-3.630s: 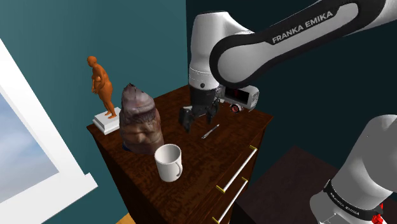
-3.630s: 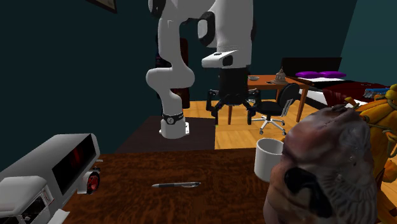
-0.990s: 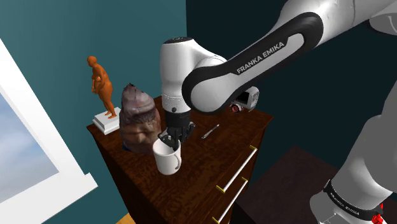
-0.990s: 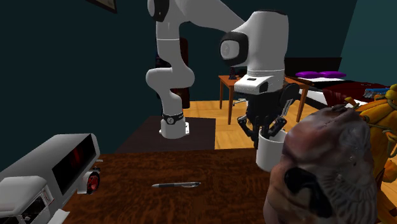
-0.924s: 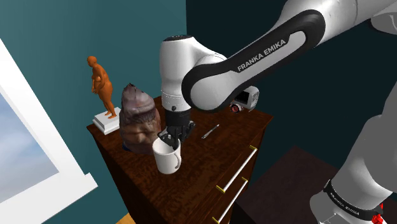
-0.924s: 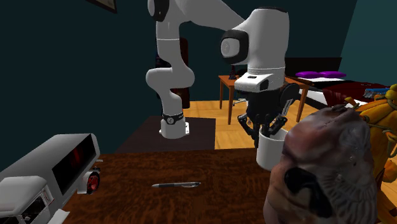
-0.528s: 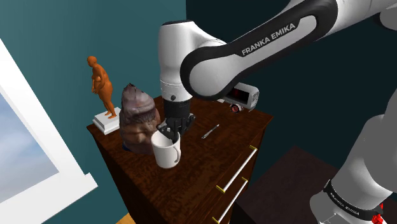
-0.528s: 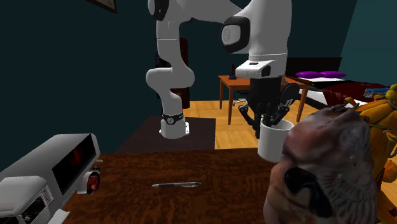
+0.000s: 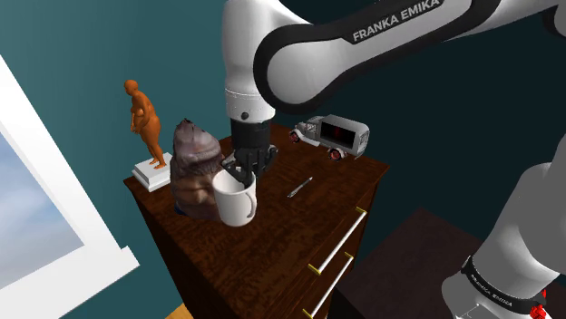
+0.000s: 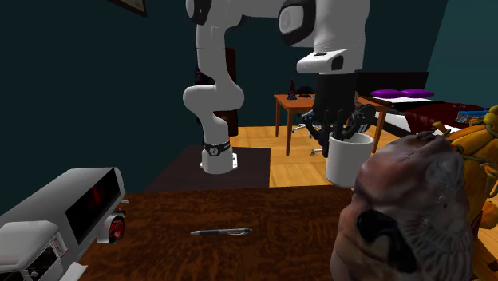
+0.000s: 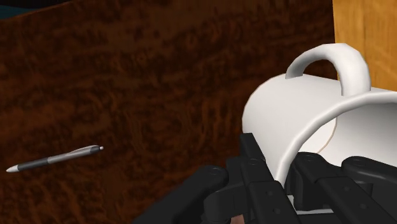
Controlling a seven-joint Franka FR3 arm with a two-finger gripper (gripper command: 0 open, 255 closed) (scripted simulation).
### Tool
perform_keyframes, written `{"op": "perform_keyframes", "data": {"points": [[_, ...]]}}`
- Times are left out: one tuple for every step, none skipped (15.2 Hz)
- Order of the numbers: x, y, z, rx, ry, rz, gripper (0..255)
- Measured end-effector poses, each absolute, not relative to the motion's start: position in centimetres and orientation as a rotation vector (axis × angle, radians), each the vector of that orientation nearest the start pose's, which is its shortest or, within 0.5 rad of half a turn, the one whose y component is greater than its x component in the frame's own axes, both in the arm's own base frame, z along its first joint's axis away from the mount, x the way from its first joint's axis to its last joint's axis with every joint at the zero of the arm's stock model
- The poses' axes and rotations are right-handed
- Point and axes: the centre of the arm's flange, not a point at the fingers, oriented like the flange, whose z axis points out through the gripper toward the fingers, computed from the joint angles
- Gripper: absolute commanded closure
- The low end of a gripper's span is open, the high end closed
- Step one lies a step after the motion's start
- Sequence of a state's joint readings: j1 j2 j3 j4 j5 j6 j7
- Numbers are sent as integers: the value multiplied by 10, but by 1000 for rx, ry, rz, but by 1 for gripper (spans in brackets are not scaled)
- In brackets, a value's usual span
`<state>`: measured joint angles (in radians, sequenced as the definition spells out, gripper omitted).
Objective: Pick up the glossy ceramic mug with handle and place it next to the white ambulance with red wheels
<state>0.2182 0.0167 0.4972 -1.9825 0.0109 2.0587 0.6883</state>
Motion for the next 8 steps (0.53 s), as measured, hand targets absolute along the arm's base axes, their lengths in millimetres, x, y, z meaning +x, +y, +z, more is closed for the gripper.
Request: {"op": "perform_keyframes", "data": {"points": [[428,371,468,-3088,-34,-55,255],[427,371,474,-3088,-34,-55,255],[428,371,480,-3088,-34,-55,255],[427,371,485,-3088,-34,-55,255],[427,371,491,-3088,-34,-55,255],[426,370,495,-3088,-34,-55,255],[426,371,500,-3088,-34,-55,255],[427,372,506,-3088,-34,-55,255]]}}
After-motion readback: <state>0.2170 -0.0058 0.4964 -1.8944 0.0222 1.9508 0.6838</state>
